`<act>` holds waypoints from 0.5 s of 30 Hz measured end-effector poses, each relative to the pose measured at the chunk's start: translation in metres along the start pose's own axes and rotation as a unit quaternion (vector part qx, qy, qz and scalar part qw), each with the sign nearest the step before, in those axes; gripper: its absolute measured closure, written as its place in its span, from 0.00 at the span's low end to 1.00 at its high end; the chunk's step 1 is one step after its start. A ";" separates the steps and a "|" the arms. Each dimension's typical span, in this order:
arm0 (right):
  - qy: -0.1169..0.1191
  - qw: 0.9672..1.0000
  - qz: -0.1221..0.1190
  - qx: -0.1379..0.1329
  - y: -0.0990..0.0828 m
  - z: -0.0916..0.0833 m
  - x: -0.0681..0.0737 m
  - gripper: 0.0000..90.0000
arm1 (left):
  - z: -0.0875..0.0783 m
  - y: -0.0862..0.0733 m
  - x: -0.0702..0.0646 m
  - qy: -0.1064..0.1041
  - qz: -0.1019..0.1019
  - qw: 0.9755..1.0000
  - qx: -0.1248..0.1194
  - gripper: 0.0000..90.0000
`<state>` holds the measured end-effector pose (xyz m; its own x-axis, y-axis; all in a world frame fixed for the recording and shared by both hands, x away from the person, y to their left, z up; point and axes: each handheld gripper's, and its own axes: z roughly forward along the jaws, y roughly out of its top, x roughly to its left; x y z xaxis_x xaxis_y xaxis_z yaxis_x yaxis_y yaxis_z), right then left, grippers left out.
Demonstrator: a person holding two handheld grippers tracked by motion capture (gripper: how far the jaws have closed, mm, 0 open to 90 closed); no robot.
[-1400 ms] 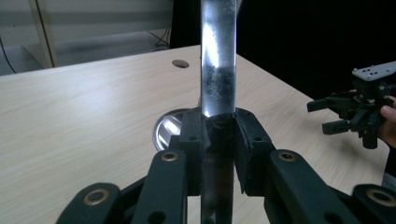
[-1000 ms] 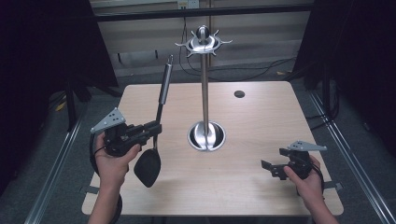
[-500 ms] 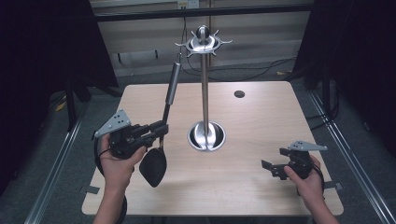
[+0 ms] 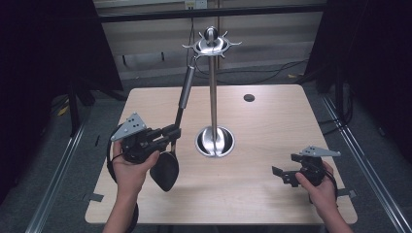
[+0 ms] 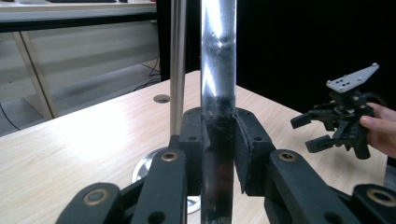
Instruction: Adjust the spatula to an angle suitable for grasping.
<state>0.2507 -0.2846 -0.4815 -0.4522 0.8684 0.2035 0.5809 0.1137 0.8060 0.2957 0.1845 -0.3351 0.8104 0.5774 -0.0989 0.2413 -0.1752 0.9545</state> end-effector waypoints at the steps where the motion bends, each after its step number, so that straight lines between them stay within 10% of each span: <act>1: 0.000 1.000 -0.001 0.000 0.000 0.000 0.000 0.02 | 0.001 0.000 0.001 0.001 0.002 1.000 0.001 0.83; 15: -0.001 1.000 -0.001 0.001 0.000 0.000 0.001 0.02 | 0.011 -0.003 0.001 0.012 -0.002 1.000 0.010 0.83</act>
<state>0.2505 -0.2835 -0.4814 -0.4527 0.8687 0.2013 0.5808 0.1159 0.8058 0.3021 0.1766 -0.3410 0.7966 0.5969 -0.0962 0.2553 -0.1878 0.9484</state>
